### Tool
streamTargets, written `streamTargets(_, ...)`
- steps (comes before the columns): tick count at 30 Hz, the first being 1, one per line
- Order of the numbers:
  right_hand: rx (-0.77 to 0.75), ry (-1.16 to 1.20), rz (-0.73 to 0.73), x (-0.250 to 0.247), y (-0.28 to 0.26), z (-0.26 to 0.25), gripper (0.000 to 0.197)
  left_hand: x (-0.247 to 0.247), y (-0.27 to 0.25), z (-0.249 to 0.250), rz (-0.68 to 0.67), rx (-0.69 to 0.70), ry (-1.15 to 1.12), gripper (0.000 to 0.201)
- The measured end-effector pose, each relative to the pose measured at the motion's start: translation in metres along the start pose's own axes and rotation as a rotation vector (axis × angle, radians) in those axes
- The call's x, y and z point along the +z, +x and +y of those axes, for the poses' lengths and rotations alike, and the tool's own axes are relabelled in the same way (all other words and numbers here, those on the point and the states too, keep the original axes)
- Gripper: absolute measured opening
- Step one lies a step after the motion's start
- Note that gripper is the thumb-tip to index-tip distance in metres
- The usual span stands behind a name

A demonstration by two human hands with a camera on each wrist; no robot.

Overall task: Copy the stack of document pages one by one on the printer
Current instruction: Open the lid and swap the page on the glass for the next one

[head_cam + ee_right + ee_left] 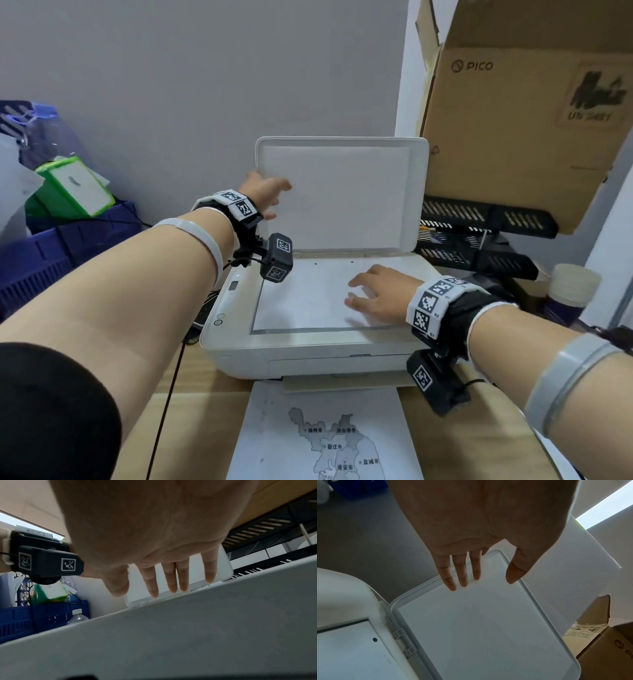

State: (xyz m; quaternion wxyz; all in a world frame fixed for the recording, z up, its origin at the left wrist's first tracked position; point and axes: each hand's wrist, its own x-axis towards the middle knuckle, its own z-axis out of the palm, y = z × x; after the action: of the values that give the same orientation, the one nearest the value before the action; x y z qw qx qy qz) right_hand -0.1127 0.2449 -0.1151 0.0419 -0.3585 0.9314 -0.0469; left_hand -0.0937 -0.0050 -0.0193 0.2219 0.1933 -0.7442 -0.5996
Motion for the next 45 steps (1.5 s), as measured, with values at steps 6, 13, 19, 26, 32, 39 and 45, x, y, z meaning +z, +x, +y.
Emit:
streamTargets(6, -0.037, -0.050, -0.086, 0.015, -0.017, 0.007, 0.071, 0.000, -0.011, -0.005, -0.091, -0.009, 0.078, 0.079)
streamTargets(13, -0.120, -0.112, -0.122, 0.012, -0.050, 0.013, 0.094, -0.006, -0.049, -0.003, -0.352, -0.075, 0.298, 0.033)
streamTargets(19, -0.146, 0.033, 0.091, -0.010, -0.084, 0.022, 0.023, -0.005, -0.095, 0.005, -0.590, -0.087, 0.408, 0.040)
streamTargets(26, 0.134, 0.332, 0.513, -0.069, -0.139, 0.075, 0.025, 0.017, -0.137, 0.015, -0.745, -0.060, 0.188, 0.057)
streamTargets(32, 0.354, 0.325, 0.516, -0.083, -0.206, 0.128, 0.023, 0.082, -0.151, 0.017, -0.678, 0.115, 0.156, 0.061)
streamTargets(39, 0.634, 0.128, 0.311, -0.043, -0.283, 0.209, 0.025, 0.202, -0.179, 0.004, -0.739, 0.187, 0.195, 0.020)
streamTargets(45, 0.801, -0.068, -0.054, 0.011, -0.344, 0.243, 0.028, 0.305, -0.231, -0.027, -0.605, 0.369, 0.537, 0.027)
